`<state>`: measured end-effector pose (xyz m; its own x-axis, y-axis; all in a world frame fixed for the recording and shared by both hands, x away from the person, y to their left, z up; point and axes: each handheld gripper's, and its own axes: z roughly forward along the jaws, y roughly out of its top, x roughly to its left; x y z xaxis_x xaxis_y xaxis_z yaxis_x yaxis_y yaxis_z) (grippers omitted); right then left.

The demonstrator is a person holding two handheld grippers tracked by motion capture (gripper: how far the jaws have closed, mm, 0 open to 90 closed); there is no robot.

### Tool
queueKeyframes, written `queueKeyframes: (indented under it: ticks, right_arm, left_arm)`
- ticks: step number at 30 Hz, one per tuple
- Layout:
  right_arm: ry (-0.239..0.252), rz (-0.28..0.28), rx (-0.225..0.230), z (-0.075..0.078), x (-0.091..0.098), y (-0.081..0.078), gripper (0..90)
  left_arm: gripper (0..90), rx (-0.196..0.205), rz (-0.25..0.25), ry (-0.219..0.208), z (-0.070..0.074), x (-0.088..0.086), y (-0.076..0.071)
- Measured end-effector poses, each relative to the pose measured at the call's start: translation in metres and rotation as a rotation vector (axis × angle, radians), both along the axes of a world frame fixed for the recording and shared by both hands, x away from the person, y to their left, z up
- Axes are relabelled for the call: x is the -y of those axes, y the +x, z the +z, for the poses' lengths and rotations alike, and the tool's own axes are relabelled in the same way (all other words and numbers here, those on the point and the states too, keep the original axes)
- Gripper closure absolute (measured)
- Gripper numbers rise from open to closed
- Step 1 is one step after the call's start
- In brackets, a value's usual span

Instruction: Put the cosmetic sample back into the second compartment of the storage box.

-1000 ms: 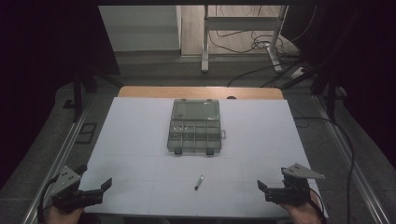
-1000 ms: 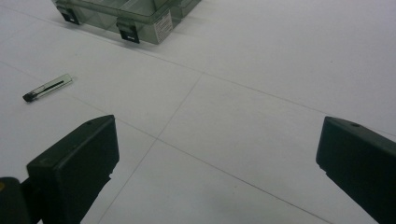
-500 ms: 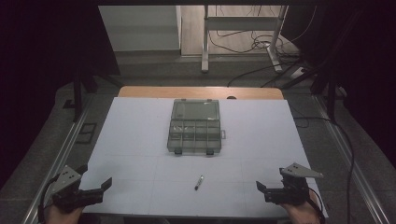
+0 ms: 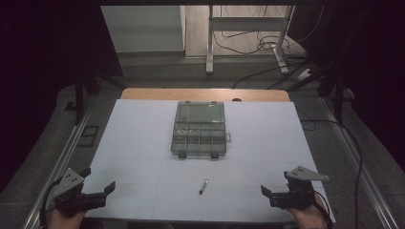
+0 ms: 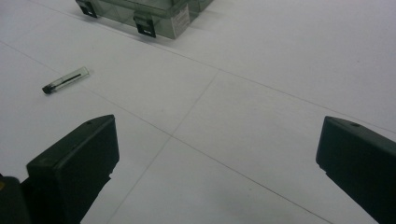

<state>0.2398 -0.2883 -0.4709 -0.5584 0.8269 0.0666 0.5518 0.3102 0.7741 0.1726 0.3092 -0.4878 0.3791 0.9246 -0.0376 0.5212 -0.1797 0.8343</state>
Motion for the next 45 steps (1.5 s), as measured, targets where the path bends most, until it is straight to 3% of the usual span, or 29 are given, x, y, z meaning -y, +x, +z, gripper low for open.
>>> queueKeyframes:
  ticks: [7,17,27,45]
  right_arm:
    - [0.017,0.033,0.006,0.001,-0.005,0.003,0.0]
    - [-0.002,0.089,0.018,0.001,-0.016,0.007,0.0]
    - [-0.005,0.164,0.002,0.000,-0.030,0.013,0.0]
    - [0.017,0.236,-0.018,-0.001,-0.057,0.019,0.0]
  left_arm:
    - [1.9,-0.004,0.002,-0.005,0.000,-0.001,0.000]
    - [2.0,-0.006,0.005,-0.011,0.000,-0.002,-0.001]
    - [2.2,-0.016,0.008,-0.017,-0.001,-0.002,0.000]
    - [2.4,-0.022,0.007,-0.025,-0.001,-0.003,0.001]
